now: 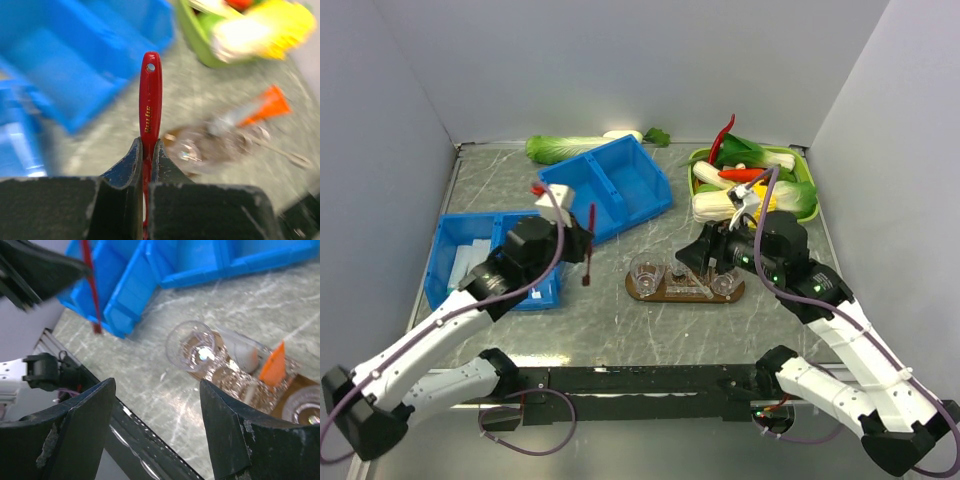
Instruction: Prepare toiletry sets of a toothbrush and toothpaste on the tray
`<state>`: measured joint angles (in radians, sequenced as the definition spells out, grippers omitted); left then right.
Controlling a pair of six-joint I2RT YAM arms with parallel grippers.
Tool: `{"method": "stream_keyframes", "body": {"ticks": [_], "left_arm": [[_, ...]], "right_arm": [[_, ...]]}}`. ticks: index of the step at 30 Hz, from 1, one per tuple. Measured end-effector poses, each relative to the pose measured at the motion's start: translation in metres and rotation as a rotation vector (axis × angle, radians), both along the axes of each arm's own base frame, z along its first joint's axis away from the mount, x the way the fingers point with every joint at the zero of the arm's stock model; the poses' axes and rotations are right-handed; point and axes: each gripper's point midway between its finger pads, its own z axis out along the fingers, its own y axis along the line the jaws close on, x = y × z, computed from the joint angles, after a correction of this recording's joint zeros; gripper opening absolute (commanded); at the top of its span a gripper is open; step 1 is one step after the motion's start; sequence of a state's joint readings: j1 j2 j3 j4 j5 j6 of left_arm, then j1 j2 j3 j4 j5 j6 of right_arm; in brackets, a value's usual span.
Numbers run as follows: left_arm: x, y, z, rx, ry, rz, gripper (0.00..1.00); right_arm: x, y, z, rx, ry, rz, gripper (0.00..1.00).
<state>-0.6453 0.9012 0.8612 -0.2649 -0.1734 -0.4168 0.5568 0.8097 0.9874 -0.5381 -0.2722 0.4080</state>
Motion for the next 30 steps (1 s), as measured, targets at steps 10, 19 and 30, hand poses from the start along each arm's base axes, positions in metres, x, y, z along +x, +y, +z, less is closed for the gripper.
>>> {"method": "stream_keyframes", "body": {"ticks": [10,19,30], "left_arm": [[-0.063,-0.121,-0.029,0.064,0.061,-0.287,0.01],[-0.092,-0.175,-0.025,0.079,0.032,-0.339,0.01],[-0.096,-0.182,-0.012,0.042,0.003,-0.312,0.01]], "right_arm": [[0.009,0.028,0.015,0.100,-0.006,0.071,0.73],[0.020,0.029,-0.001,0.087,0.020,0.036,0.70],[0.015,0.025,-0.022,0.078,0.058,0.021,0.38]]}}
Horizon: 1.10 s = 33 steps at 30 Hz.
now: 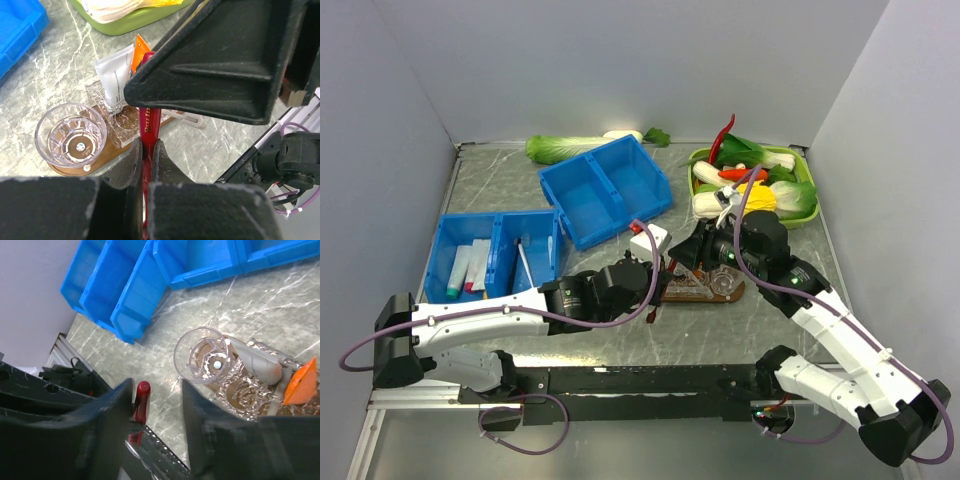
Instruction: Prepare toiletry sets of a toothbrush and toothpaste on the tray
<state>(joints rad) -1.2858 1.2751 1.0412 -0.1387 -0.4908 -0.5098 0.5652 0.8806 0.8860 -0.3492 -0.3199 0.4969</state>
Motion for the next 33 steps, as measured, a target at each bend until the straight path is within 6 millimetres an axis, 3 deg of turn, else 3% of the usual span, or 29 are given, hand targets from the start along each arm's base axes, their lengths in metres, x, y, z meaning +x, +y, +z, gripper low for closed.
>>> {"method": "stream_keyframes", "body": {"ticks": [2,4,6,7,10,13,16,24,33], "left_arm": [[0.000,0.000,0.000,-0.001,0.000,0.000,0.01],[-0.001,0.000,0.000,-0.002,0.001,0.000,0.04],[-0.001,-0.001,0.000,-0.008,0.001,-0.001,0.19],[-0.001,-0.001,0.000,-0.010,0.001,-0.001,0.42],[-0.002,-0.001,0.002,-0.036,0.002,-0.005,0.80],[-0.007,0.001,0.007,-0.082,0.015,-0.016,0.95],[-0.015,0.008,0.016,-0.143,0.026,-0.038,0.99],[-0.045,0.023,0.049,-0.398,0.088,-0.196,0.99],[-0.075,0.017,0.033,-0.463,0.195,-0.340,0.96]], "right_arm": [[-0.001,0.002,0.000,0.014,0.003,0.010,0.29],[-0.003,0.004,0.001,0.024,0.003,0.019,0.11],[-0.005,0.007,0.006,0.045,0.001,0.035,0.00],[-0.005,0.008,0.007,0.048,0.001,0.036,0.00],[-0.007,0.008,0.008,0.061,-0.002,0.039,0.00],[-0.012,0.004,0.010,0.075,-0.014,0.032,0.00],[-0.018,-0.001,0.026,0.116,-0.067,0.027,0.00],[-0.037,-0.010,0.082,0.251,-0.249,0.056,0.00],[-0.058,-0.009,0.116,0.373,-0.358,0.139,0.00]]}}
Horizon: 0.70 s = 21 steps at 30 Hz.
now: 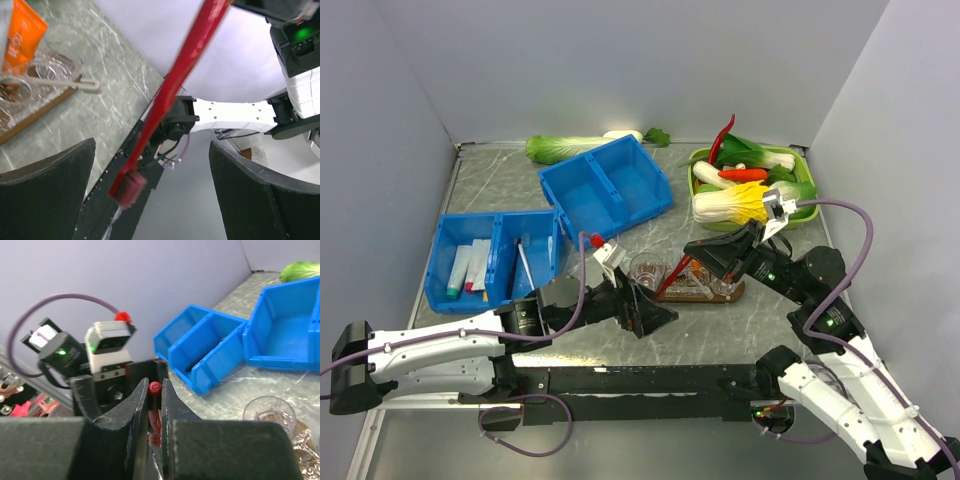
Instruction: Prepare toiletry sets of a toothbrush and toothpaste on the tray
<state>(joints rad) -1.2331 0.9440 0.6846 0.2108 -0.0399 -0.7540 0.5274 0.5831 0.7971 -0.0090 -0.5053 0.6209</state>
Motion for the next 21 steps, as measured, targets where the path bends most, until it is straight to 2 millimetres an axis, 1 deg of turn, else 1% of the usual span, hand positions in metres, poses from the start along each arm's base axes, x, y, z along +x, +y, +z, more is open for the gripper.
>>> {"method": "stream_keyframes", "body": {"ticks": [2,3,4,8,9,12,15,17,21], "left_arm": [[-0.002,0.000,-0.004,-0.001,0.018,-0.009,0.90],[-0.002,0.000,-0.006,-0.003,0.025,-0.011,0.83],[-0.002,0.000,-0.006,-0.006,0.031,-0.011,0.80],[-0.004,-0.001,-0.004,-0.023,0.047,-0.019,0.67],[-0.004,-0.002,-0.003,-0.027,0.049,-0.023,0.60],[-0.005,-0.002,-0.002,-0.044,0.053,-0.028,0.50],[-0.007,0.001,-0.007,-0.051,0.065,-0.030,0.46],[-0.009,0.003,-0.010,-0.051,0.071,-0.032,0.47],[-0.010,0.005,-0.010,-0.062,0.079,-0.034,0.49]], "right_arm": [[-0.003,-0.001,0.002,0.012,-0.006,0.010,0.00],[-0.005,-0.001,0.004,0.017,-0.009,0.012,0.00],[-0.006,-0.001,0.005,0.021,-0.013,0.013,0.00],[-0.009,-0.004,0.008,0.029,-0.024,0.010,0.00],[-0.009,-0.005,0.009,0.031,-0.027,0.008,0.00],[-0.011,-0.006,0.010,0.034,-0.031,0.004,0.00],[-0.011,-0.008,0.010,0.035,-0.031,-0.006,0.00],[-0.011,-0.010,0.010,0.034,-0.031,-0.016,0.00],[-0.013,-0.012,0.012,0.041,-0.039,-0.019,0.00]]}}
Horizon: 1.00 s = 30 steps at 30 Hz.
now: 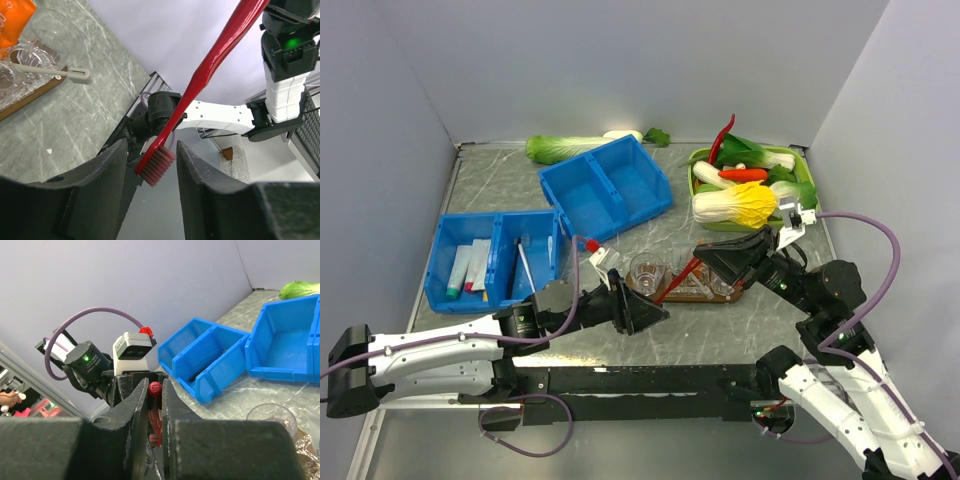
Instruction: Prepare toiletry sets of a toothbrush and toothpaste on the tray
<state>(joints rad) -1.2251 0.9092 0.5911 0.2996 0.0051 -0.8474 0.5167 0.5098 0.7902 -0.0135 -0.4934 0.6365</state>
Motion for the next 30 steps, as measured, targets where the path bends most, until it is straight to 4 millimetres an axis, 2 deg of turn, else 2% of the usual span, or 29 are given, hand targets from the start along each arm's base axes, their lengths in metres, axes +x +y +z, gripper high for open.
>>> {"method": "stream_keyframes", "body": {"ticks": [1,4,5,10,18,20,21,23,24,25,26,29,30], "left_arm": [[-0.001,0.000,0.001,-0.004,0.003,-0.003,0.47],[-0.003,-0.003,0.000,-0.007,0.004,-0.021,0.31],[-0.003,-0.004,-0.002,-0.002,0.007,-0.026,0.23],[-0.006,-0.009,-0.009,0.018,0.008,-0.048,0.03],[-0.007,-0.010,-0.015,0.039,-0.003,-0.061,0.01],[-0.006,-0.011,-0.018,0.049,0.000,-0.061,0.01],[-0.006,-0.012,-0.020,0.054,0.002,-0.059,0.01],[-0.005,-0.012,-0.024,0.066,0.006,-0.054,0.01],[-0.004,-0.012,-0.026,0.073,0.009,-0.049,0.01],[-0.003,-0.013,-0.027,0.083,0.013,-0.047,0.01],[-0.003,-0.013,-0.026,0.088,0.017,-0.048,0.01],[-0.001,-0.015,-0.019,0.098,0.035,-0.035,0.01],[0.001,-0.015,-0.018,0.105,0.048,-0.019,0.01]], "right_arm": [[0.000,0.000,0.000,0.002,0.000,0.000,0.00],[0.001,0.001,-0.004,-0.001,0.012,0.002,0.00],[0.002,0.001,-0.005,-0.002,0.016,0.001,0.00],[0.007,-0.001,-0.011,-0.015,0.037,-0.029,0.00],[0.017,-0.007,-0.025,-0.042,0.099,-0.093,0.00],[0.019,-0.008,-0.029,-0.051,0.111,-0.105,0.04],[0.020,-0.009,-0.031,-0.057,0.117,-0.112,0.15],[0.021,-0.010,-0.035,-0.067,0.125,-0.121,0.28],[0.022,-0.010,-0.037,-0.076,0.127,-0.127,0.42],[0.024,-0.012,-0.040,-0.090,0.129,-0.142,0.49],[0.027,-0.015,-0.045,-0.111,0.130,-0.165,0.63],[0.036,-0.023,-0.060,-0.173,0.141,-0.228,0.82],[0.038,-0.026,-0.063,-0.189,0.139,-0.244,0.85]]}}
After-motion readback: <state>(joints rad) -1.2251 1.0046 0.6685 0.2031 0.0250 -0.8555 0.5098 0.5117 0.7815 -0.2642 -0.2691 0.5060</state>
